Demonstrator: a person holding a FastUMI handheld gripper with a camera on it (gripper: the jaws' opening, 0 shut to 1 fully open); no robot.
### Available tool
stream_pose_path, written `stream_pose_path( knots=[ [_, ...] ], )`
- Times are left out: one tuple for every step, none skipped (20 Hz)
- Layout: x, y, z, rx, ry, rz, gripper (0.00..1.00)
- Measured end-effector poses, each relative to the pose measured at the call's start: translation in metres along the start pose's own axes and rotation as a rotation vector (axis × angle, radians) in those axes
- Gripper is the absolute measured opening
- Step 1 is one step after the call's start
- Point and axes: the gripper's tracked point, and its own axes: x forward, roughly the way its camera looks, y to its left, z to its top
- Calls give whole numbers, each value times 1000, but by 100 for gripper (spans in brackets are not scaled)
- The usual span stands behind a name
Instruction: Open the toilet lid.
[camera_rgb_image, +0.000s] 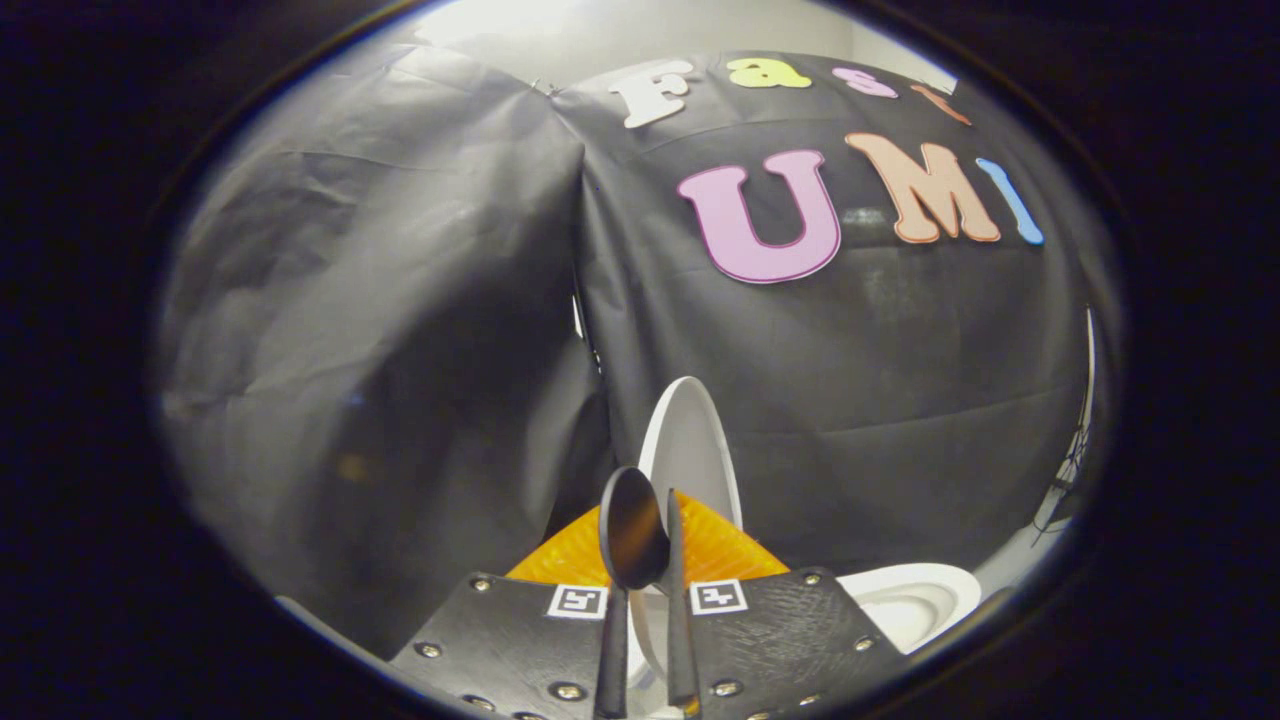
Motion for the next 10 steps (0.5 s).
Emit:
stream_pose_path(
  knots=[
    [2,6,0,-6,3,8,16],
    [4,12,0,-15,9,19,16],
    [5,16,-1,-26,15,32,16],
    [6,22,-3,-35,20,45,16],
    [9,26,-5,-41,25,59,16],
    [11,31,-7,-44,30,72,16],
    [13,38,-10,-47,37,84,16],
    [15,42,-11,-51,43,93,16],
    [15,44,-12,-55,43,93,16],
    [16,44,-12,-58,44,91,16]
  ],
)
